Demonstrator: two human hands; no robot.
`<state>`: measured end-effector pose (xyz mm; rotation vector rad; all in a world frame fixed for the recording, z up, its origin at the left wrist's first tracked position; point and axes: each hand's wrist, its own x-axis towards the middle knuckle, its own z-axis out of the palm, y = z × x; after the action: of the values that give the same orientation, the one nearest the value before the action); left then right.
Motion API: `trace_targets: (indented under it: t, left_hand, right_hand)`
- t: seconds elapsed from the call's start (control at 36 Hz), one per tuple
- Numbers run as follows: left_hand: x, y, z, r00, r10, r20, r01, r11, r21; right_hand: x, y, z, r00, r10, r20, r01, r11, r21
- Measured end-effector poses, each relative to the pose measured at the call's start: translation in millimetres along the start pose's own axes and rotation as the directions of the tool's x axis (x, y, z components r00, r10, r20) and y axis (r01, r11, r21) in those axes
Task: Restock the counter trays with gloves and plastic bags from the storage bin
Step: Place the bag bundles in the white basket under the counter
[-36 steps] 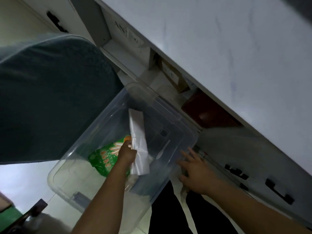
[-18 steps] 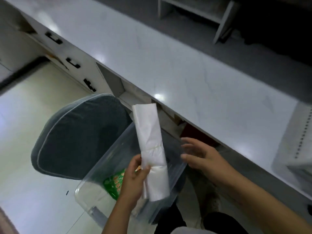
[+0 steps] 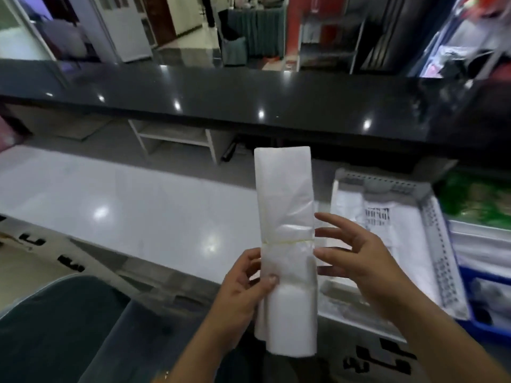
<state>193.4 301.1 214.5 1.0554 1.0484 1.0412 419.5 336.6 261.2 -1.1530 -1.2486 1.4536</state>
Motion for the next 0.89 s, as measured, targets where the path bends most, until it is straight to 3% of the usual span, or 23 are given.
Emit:
trace_targets:
  t: [0.17, 0.5, 0.61, 0.67, 0.72, 0.78, 0.89]
  left_hand:
    - [49, 0, 95, 0.983, -0.07, 0.169, 0.056, 0.995, 0.084]
    - [105, -16, 200, 0.931, -0.231, 0.284, 0.153, 0.951, 0.27]
    - [125, -10, 185, 0.957, -0.218, 0.191, 0.149, 0.935, 0.321]
    - [138, -8, 167, 0.987, -0.153, 0.045, 0.111, 0.859, 0.5]
    - [152, -11, 146, 0.984, -0.162, -0.071, 0.17, 0.755, 0.633]
    - [167, -17, 125, 0.948, -0.284, -0.141, 0.31, 0.739, 0.599]
    - [185, -34, 107, 0.861, -0.505, -0.058, 0.481, 0.772, 0.415]
  right_hand:
    - [-18, 10, -99, 0.992, -0.021, -0.125, 0.035, 0.993, 0.113]
    - [-28, 53, -206, 0.963, 0.094, -0.252, -0.008, 0.946, 0.323]
    - [-26, 60, -213, 0.937, 0.166, -0.307, -0.049, 0.933, 0.356]
    - [-25, 65, -213, 0.921, 0.196, -0.337, -0.073, 0.936, 0.346]
    - [-23, 70, -210, 0.905, 0.222, -0.363, -0.095, 0.936, 0.338]
    - [-19, 74, -205, 0.893, 0.25, -0.375, -0.119, 0.933, 0.339]
    - [-1, 77, -191, 0.872, 0.293, -0.392, -0.158, 0.927, 0.34]
